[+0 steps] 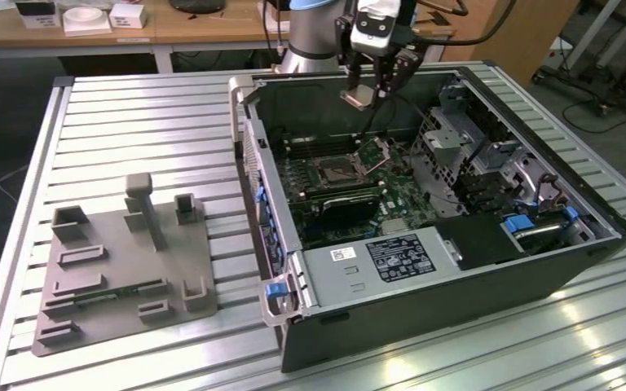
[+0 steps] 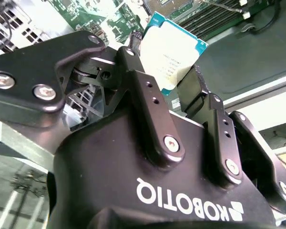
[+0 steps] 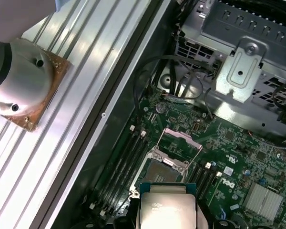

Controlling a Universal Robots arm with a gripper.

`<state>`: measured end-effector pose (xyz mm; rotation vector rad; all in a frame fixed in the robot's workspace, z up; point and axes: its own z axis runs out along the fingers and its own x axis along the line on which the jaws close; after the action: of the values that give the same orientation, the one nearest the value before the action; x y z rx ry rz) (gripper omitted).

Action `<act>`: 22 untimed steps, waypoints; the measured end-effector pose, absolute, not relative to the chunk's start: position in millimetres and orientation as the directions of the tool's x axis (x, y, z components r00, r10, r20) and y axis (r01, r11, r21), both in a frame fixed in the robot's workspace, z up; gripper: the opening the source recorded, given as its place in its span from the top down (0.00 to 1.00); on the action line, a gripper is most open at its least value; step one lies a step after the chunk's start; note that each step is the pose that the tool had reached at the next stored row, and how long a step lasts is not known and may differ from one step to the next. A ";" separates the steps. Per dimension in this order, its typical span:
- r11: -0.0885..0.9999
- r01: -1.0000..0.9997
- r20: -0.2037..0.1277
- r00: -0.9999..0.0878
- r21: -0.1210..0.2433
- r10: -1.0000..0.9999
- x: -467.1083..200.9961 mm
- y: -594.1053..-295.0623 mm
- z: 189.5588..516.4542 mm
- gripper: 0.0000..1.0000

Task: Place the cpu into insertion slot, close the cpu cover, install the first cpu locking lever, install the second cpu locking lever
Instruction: 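Place the cpu into insertion slot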

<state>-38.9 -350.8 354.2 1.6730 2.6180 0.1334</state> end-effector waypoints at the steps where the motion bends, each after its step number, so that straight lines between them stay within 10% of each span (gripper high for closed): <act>1: 0.401 0.912 0.019 -0.405 0.089 0.914 -38.9 -350.8 353.9 0.46; 22: 0.111 0.990 0.019 -0.113 0.088 0.993 -38.9 -350.8 344.4 0.46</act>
<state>-38.9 -350.8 344.4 2.0623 2.3082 0.1214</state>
